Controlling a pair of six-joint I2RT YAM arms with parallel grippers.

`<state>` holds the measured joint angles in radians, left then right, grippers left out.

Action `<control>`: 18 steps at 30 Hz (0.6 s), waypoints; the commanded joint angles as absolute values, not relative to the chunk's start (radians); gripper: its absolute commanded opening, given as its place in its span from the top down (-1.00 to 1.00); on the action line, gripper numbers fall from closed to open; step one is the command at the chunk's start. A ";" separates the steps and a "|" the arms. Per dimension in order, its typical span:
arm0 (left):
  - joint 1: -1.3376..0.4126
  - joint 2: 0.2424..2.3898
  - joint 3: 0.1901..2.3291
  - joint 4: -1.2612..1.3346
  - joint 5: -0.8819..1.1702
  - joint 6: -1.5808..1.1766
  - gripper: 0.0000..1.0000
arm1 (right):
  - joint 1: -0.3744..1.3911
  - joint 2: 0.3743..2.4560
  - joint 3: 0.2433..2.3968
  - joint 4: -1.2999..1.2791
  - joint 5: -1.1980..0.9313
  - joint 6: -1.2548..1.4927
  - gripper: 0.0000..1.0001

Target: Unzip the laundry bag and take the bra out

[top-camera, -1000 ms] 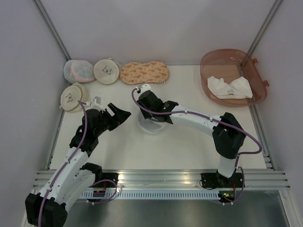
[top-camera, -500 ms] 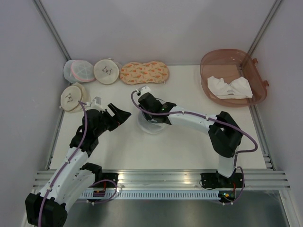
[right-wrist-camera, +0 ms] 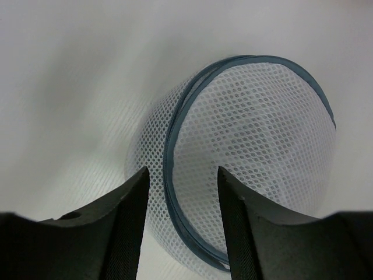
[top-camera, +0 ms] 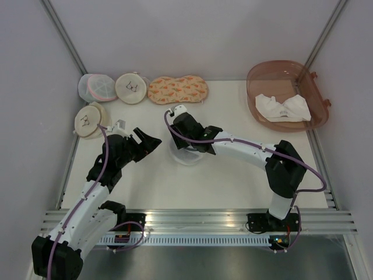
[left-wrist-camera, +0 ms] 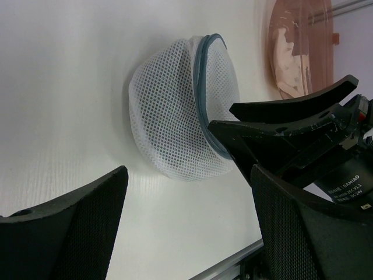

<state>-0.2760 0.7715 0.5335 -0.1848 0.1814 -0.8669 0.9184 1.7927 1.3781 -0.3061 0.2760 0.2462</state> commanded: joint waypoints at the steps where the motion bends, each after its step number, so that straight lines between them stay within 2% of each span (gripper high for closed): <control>1: -0.275 0.772 0.535 -0.152 0.181 -0.896 -0.77 | 0.920 1.833 1.419 -0.308 0.270 0.236 -0.13; 5: -0.275 0.769 0.532 -0.153 0.183 -0.894 -0.77 | 0.919 1.904 1.433 -0.318 0.333 0.247 -0.11; 8: -0.275 0.765 0.532 -0.156 0.183 -0.893 -0.77 | 0.917 1.934 1.431 -0.316 0.339 0.247 0.00; 12: -0.275 0.762 0.532 -0.158 0.179 -0.893 -0.77 | 0.917 1.944 1.427 -0.314 0.350 0.249 0.36; 15: -0.275 0.764 0.532 -0.158 0.181 -0.894 -0.77 | 0.919 1.927 1.420 -0.316 0.357 0.248 0.52; 18: -0.275 0.762 0.532 -0.158 0.183 -0.896 -0.77 | 0.917 1.919 1.419 -0.318 0.368 0.241 0.50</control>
